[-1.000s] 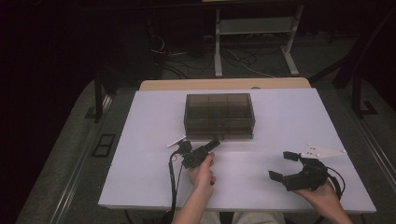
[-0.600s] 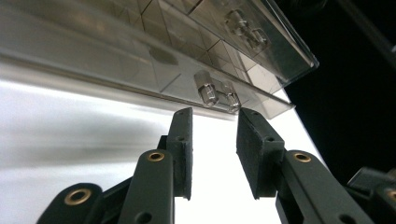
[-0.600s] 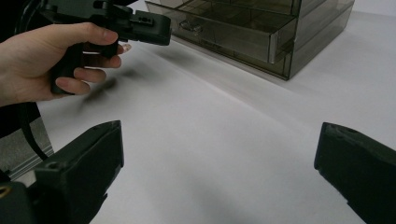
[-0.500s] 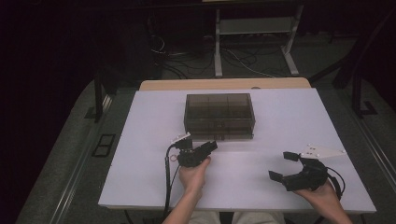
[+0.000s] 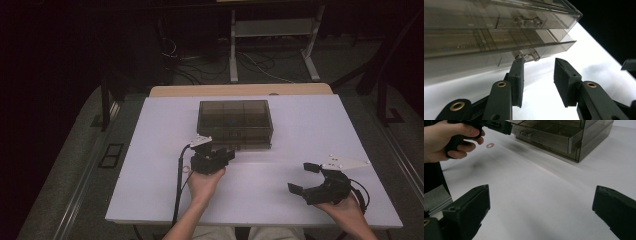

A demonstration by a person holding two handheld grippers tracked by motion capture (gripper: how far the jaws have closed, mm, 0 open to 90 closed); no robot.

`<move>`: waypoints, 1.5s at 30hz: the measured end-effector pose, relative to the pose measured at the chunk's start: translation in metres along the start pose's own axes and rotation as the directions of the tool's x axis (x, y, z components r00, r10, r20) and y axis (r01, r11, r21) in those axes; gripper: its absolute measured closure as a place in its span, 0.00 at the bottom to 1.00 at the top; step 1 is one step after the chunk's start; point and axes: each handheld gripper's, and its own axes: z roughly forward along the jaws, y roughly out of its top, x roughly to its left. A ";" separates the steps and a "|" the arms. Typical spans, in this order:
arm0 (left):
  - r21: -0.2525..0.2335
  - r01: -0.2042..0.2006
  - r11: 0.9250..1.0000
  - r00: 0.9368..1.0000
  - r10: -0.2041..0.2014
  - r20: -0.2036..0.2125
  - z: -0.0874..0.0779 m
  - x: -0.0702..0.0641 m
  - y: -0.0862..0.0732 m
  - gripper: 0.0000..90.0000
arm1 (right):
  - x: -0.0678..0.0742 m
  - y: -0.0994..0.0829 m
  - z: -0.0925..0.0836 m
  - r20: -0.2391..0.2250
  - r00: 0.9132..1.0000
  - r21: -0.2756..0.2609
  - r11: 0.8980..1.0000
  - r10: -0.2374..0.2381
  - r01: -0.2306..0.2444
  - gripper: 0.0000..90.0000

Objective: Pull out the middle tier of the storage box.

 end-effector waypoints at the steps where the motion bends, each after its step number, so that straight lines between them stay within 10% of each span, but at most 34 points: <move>1: 0.009 -0.022 1.000 1.000 0.022 0.005 -0.001 0.000 0.002 0.65 | 0.000 0.000 0.000 -0.001 1.000 0.000 1.000 -0.001 0.001 0.01; 16: 0.102 -0.250 0.963 0.967 0.242 0.078 -0.008 -0.006 0.036 0.61 | -0.001 0.000 -0.001 -0.002 1.000 0.002 1.000 0.001 -0.001 0.01; 22: 0.147 -0.396 0.906 0.917 0.384 0.106 -0.007 -0.012 0.047 0.61 | -0.001 0.000 0.000 -0.006 1.000 0.011 1.000 0.003 -0.003 0.01; 33: 0.177 -0.541 0.822 0.840 0.517 0.164 0.004 -0.008 0.057 0.62 | 0.000 0.000 0.004 -0.016 1.000 0.029 1.000 -0.009 0.010 0.01; 45: 0.155 -0.583 0.798 0.803 0.535 0.263 0.020 0.000 0.056 0.65 | 0.001 0.001 0.007 -0.027 0.999 0.039 0.999 -0.021 0.022 0.01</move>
